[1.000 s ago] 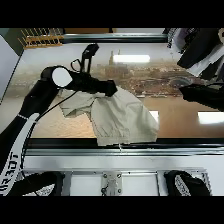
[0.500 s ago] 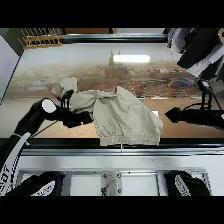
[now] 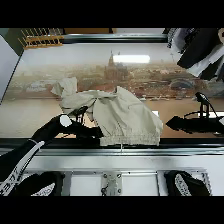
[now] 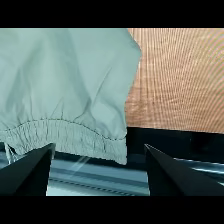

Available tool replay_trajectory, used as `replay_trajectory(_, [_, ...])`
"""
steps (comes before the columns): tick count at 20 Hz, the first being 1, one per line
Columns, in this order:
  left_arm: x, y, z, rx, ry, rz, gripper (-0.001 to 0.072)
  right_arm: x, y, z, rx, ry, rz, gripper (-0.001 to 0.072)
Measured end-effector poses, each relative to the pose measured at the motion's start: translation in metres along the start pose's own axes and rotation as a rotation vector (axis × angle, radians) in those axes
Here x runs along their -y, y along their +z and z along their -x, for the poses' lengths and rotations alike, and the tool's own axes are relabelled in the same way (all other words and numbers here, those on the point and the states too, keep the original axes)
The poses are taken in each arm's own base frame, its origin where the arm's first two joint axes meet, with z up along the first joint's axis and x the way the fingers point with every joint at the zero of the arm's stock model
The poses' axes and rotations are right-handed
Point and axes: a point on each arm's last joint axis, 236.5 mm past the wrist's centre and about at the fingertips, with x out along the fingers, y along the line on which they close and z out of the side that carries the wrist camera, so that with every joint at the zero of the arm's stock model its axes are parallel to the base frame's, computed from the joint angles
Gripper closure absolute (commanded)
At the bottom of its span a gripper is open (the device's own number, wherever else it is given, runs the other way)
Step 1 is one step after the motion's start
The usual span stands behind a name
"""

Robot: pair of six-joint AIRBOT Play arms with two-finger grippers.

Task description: Fold the clothes and pants, and hang the long-sleeved shirts on hangers.

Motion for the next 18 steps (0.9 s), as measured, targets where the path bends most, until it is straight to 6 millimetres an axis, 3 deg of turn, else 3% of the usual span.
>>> replay_trajectory(5, [0.025, 0.001, -0.026, -0.075, 0.007, -0.072, 0.0038, 0.000, -0.007, -0.002, -0.023, 0.007, -0.013, 0.0104])
replay_trajectory(6, [0.028, 0.000, -0.030, -0.087, 0.009, -0.085, 0.0226, 0.002, -0.010, -0.005, -0.031, 0.008, -0.020, 0.0104])
replay_trajectory(7, [0.031, 0.000, -0.034, -0.097, 0.011, -0.093, 0.0476, 0.003, -0.014, -0.008, -0.042, 0.009, -0.029, 0.0103])
replay_trajectory(8, [0.033, 0.000, -0.037, -0.103, 0.012, -0.101, 0.0620, 0.007, -0.020, -0.012, -0.054, 0.008, -0.044, 0.0103])
replay_trajectory(9, [0.035, 0.002, -0.038, -0.104, 0.011, -0.107, 0.0662, 0.011, -0.025, -0.016, -0.064, 0.005, -0.062, 0.0103])
replay_trajectory(13, [0.044, 0.013, -0.029, -0.071, -0.003, -0.128, 0.0662, 0.033, -0.046, -0.040, -0.107, -0.005, -0.160, 0.0103])
replay_trajectory(14, [0.045, 0.017, -0.025, -0.057, -0.008, -0.131, 0.0698, 0.038, -0.050, -0.047, -0.118, -0.008, -0.181, 0.0103])
replay_trajectory(18, [0.045, 0.028, -0.011, -0.016, -0.019, -0.126, 0.0698, 0.057, -0.054, -0.071, -0.138, -0.021, -0.233, 0.0104])
